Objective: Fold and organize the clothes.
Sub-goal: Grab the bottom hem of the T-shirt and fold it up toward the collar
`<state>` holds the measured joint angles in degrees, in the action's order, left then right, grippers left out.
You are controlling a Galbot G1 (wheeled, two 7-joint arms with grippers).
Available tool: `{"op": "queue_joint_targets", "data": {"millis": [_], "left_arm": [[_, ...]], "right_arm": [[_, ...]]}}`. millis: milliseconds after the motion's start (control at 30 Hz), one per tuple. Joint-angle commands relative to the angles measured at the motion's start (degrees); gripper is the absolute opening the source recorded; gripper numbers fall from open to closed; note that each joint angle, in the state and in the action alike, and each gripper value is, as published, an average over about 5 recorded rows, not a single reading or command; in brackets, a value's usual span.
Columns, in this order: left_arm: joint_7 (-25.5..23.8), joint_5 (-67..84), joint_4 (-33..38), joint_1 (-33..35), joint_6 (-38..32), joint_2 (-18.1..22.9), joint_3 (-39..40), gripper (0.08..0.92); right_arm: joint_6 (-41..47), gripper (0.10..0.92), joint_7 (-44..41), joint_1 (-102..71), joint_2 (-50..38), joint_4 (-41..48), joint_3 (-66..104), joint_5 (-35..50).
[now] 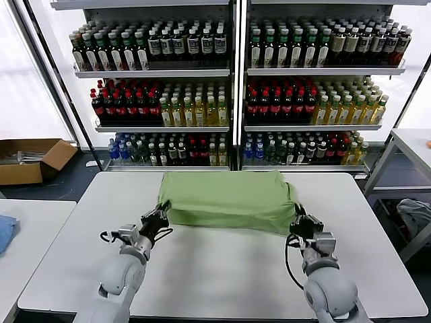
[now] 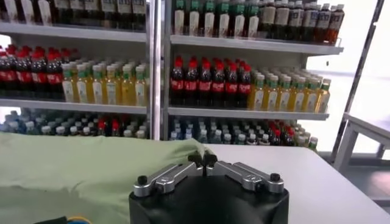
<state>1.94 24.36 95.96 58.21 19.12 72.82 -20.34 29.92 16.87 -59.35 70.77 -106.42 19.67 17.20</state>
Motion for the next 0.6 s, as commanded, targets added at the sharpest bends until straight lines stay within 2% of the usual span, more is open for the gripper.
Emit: {"op": "queue_joint_targets", "data": {"millis": [33, 333, 467, 600], "left_arm": [[0.05, 0.82, -12.81, -11.21, 0.75, -0.24, 2.73, 0.084], [-0.15, 0.0, -16.18, -12.0, 2.59, 0.16, 3.9, 0.084], [-0.09, -0.33, -15.51, -11.73, 3.61, 0.48, 3.62, 0.092], [0.74, -0.13, -14.02, -11.57, 5.01, 0.58, 3.34, 0.182]], "right_arm": [[0.83, 0.107, -0.34, 10.43, -0.42, 11.25, -3.1, 0.4], [2.2, 0.119, -1.96, 12.88, 0.89, 15.45, -6.1, -1.58], [3.18, 0.207, -1.89, 13.26, 2.94, 16.25, -5.74, -1.26], [3.26, 0.328, 1.42, 13.77, 5.76, 17.22, -4.84, 2.94]]}}
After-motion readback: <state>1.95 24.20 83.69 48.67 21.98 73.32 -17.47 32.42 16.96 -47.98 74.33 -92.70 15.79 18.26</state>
